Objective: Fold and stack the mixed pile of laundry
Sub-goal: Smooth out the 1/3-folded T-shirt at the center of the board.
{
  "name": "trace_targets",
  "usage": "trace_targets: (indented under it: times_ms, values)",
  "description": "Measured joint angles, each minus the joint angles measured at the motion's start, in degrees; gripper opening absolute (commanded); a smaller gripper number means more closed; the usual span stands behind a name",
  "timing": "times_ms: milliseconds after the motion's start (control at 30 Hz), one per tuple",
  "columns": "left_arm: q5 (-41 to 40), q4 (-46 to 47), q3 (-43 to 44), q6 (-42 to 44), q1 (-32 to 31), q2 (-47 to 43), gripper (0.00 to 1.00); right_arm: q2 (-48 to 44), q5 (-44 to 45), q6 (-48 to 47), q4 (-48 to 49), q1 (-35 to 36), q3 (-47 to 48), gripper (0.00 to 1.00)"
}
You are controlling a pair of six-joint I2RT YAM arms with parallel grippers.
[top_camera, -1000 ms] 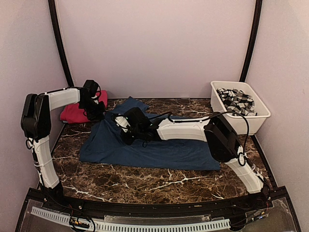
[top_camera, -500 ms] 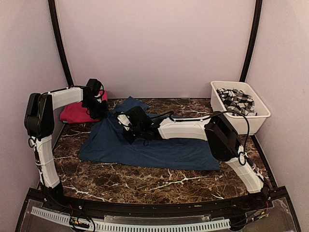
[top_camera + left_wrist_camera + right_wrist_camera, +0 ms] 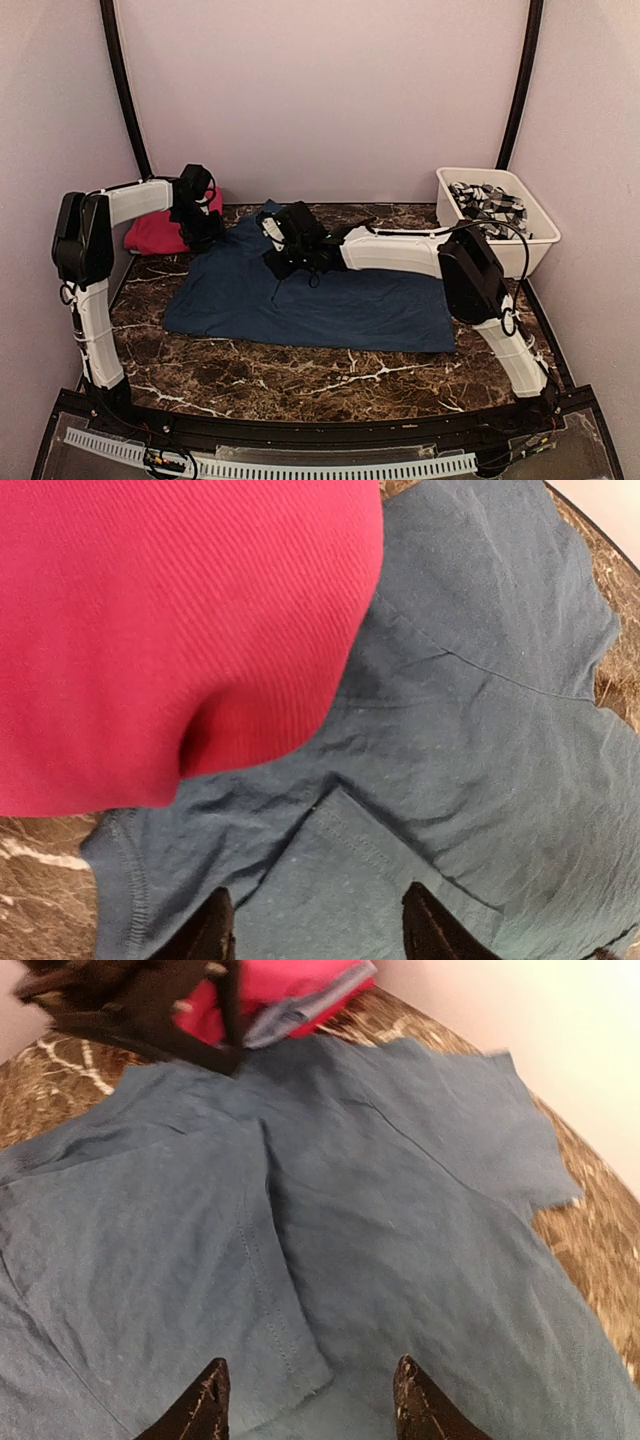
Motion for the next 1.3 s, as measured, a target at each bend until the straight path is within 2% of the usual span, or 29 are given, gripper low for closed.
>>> trace_targets:
  times_ms: [200,333,500,667,833,967,1133,1300]
  values:
    - [-0.6,-0.9,-7.2,-0.5,3.2,-10.3,0.64,-9.9,-2.5,6.2,-3.9,-6.7,-10.0,0.59]
    - [-0.3,-0.3,-15.7,-2.4,5.1,-20.1,0.64,-19.4,-5.0,8.7,-5.9,-11.5,-17.3,0.59]
    - [2.7,0.8,-32.1,-6.2,4.7,-31.3,0.59,-34.7,-8.2,11.8,-9.1,-11.3,-32.4,0.59]
    - [5.4,0.7,-41.4,-9.3,3.8,-37.0,0.54,-46.7,-12.9,18.5,-13.0,-10.1,-50.3,0.58]
    - [8.6,2.6,-43.7,-10.9,1.7,-38.4,0.54,-49.9,-17.0,25.4,-13.4,-10.2,-61.5,0.57]
    - [9.9,5.5,-45.4,-12.1,1.0,-36.3,0.56,-49.4,-18.9,28.6,-12.3,-10.3,-64.7,0.57]
    - [9.9,7.6,-48.2,-14.3,2.7,-29.3,0.56,-47.6,-18.9,31.5,-11.3,-12.1,-67.8,0.57]
    - [9.4,8.9,-48.8,-16.4,3.5,-29.8,0.56,-48.6,-19.6,34.6,-9.5,-14.1,-70.2,0.57]
